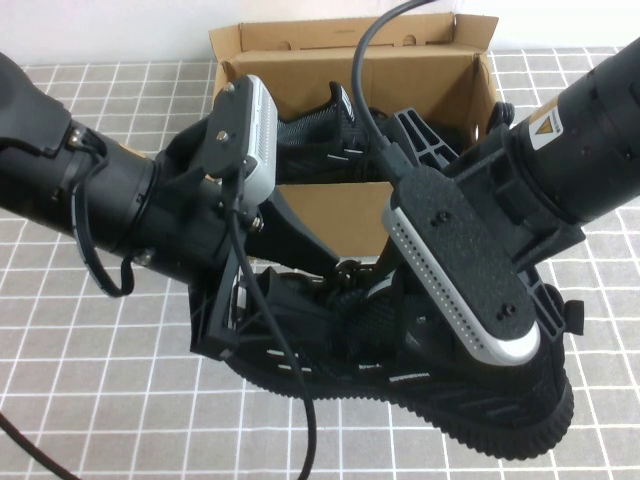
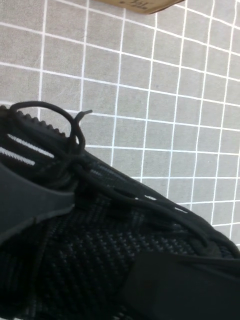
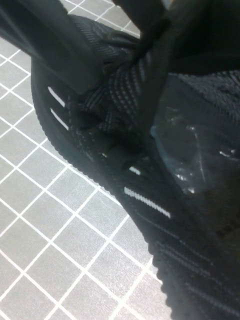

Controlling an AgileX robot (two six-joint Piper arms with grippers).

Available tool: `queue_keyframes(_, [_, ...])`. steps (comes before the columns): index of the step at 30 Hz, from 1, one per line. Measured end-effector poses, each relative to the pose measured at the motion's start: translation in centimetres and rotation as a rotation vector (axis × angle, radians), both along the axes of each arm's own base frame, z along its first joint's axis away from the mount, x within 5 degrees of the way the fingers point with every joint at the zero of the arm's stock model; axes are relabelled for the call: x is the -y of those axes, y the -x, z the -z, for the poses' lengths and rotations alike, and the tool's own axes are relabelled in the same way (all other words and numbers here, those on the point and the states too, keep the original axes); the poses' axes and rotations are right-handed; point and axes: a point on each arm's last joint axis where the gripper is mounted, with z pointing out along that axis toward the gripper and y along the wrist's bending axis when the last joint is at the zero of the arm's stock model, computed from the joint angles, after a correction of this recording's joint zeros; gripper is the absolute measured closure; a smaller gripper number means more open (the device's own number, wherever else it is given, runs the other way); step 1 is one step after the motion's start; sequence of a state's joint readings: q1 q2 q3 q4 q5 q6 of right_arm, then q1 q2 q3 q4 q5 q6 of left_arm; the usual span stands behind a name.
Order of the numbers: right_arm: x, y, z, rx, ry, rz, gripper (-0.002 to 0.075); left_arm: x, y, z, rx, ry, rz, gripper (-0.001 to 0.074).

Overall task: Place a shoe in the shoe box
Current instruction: Hand over the shoe

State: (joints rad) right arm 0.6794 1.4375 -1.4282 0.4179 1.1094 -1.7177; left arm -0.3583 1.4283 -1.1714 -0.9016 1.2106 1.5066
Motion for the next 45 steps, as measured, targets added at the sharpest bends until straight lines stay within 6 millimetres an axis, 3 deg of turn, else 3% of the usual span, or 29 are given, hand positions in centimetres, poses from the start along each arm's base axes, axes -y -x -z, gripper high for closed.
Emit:
queue_keyframes(17, [-0.1,-0.2,-0.1,0.000,-0.016,0.034,0.0732,1.2,0.8,-0.1,-0.007,0.011,0.046,0.0302])
queue_keyframes(45, [-0.1,0.0,-0.1,-0.016,-0.015,0.027,0.0732,1.4,0.6,-0.3,0.070,0.044,0.073,0.0292])
